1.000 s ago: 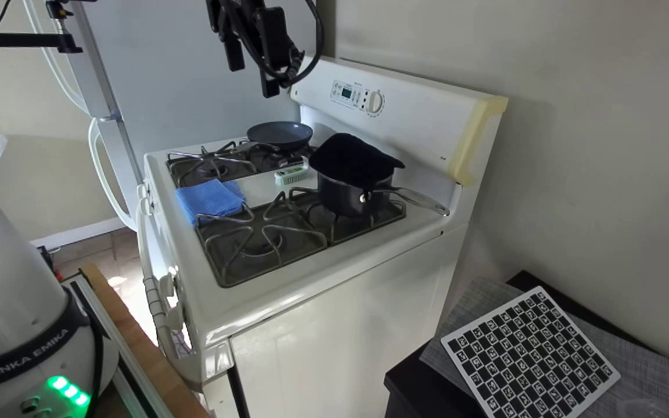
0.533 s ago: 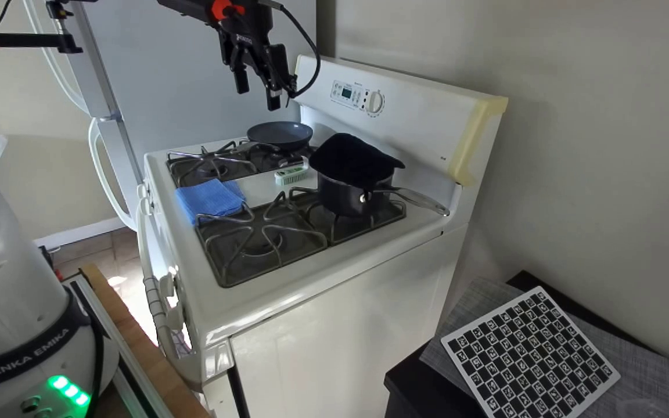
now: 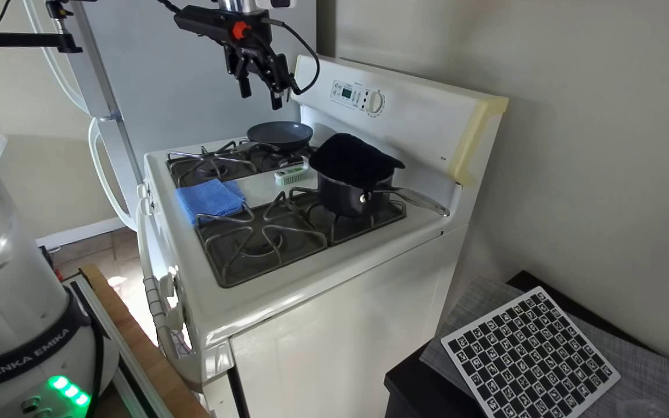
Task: Move the pan forward, then use the blue towel to wipe the handle of the pan
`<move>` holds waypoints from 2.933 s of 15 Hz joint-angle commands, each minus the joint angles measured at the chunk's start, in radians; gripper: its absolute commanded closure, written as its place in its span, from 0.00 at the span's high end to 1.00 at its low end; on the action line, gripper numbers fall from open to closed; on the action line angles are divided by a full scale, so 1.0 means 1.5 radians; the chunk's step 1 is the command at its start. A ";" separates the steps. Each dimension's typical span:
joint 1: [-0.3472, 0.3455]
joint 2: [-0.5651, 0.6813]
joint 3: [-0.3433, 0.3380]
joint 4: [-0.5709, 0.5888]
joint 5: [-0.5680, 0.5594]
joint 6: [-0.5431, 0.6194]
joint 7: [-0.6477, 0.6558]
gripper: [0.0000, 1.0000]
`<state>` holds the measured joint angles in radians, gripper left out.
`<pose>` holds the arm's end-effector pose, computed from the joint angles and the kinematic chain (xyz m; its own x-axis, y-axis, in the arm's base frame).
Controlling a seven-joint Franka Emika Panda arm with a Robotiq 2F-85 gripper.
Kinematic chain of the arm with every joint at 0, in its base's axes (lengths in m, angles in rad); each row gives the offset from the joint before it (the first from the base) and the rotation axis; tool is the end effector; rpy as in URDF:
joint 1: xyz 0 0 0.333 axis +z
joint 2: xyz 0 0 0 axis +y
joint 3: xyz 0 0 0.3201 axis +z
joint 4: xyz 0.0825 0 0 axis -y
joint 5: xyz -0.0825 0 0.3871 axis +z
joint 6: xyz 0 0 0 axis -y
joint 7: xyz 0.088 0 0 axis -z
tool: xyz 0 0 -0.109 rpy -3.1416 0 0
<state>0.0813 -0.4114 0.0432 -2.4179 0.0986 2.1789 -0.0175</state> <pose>0.4349 0.0593 0.4784 0.9818 0.0831 0.1709 0.0961 -0.9930 -0.0690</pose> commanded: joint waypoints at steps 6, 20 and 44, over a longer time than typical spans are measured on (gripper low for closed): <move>0.006 0.019 0.002 0.005 0.017 0.022 0.000 1.00; 0.067 0.245 0.053 0.071 0.026 0.139 -0.066 1.00; 0.068 0.409 0.100 0.207 -0.024 0.145 -0.120 0.03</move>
<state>0.1838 0.1877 0.1862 -2.1203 0.0841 2.3897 -0.2003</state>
